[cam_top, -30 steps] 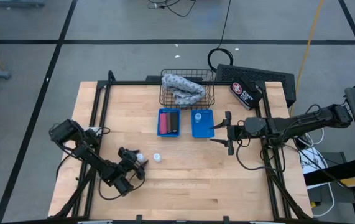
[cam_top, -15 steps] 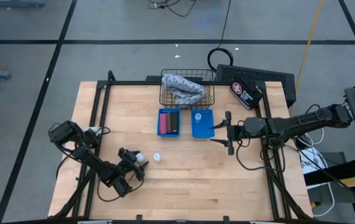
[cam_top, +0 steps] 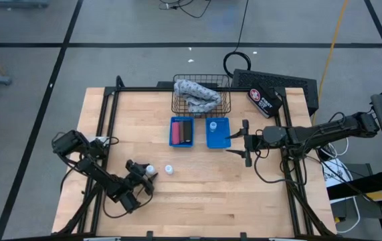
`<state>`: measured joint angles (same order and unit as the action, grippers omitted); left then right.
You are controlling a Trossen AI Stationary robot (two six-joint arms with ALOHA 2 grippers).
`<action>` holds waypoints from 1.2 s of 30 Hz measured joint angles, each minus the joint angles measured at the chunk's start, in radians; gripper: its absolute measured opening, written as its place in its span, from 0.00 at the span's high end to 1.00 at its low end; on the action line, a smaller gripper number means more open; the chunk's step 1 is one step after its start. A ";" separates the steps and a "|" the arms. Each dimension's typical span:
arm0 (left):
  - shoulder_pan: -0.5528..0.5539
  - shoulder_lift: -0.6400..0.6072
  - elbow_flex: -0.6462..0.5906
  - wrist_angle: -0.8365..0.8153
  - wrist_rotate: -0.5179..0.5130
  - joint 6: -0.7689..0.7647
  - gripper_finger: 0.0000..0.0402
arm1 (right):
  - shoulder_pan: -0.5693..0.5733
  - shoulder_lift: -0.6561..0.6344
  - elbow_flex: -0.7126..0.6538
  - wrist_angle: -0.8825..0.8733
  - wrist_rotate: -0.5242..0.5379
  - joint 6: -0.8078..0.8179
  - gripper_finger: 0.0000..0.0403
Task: Pick & Place Medicine items
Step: Put the left white pill bottle into the right blue bin
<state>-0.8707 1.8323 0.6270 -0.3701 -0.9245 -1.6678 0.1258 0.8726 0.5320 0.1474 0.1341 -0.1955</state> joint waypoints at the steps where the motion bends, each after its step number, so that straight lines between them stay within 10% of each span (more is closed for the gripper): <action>1: 0.002 0.000 0.000 -0.001 0.000 0.003 0.31 | 0.000 0.000 0.000 0.000 0.000 0.000 0.47; 10: 0.032 -0.029 0.008 -0.018 0.022 0.039 0.62 | 0.000 0.000 0.000 0.001 0.000 0.000 0.47; 20: 0.153 -0.443 0.054 -0.182 -0.001 0.340 0.62 | 0.000 0.000 0.000 0.007 0.000 0.001 0.47; 25: 0.316 -0.572 0.058 0.099 -0.016 0.825 0.62 | 0.000 0.000 0.000 0.027 0.000 0.000 0.47; 31: 0.542 -0.507 0.059 0.642 0.311 1.372 0.62 | 0.000 0.000 0.000 0.065 -0.005 0.027 0.47; 36: 0.666 -0.355 0.074 0.910 0.573 1.518 0.62 | 0.000 0.000 0.000 0.062 -0.005 0.063 0.47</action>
<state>-0.2049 1.4776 0.7006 0.5397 -0.3519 -0.1494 0.1261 0.8726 0.5320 0.2096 0.1295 -0.1328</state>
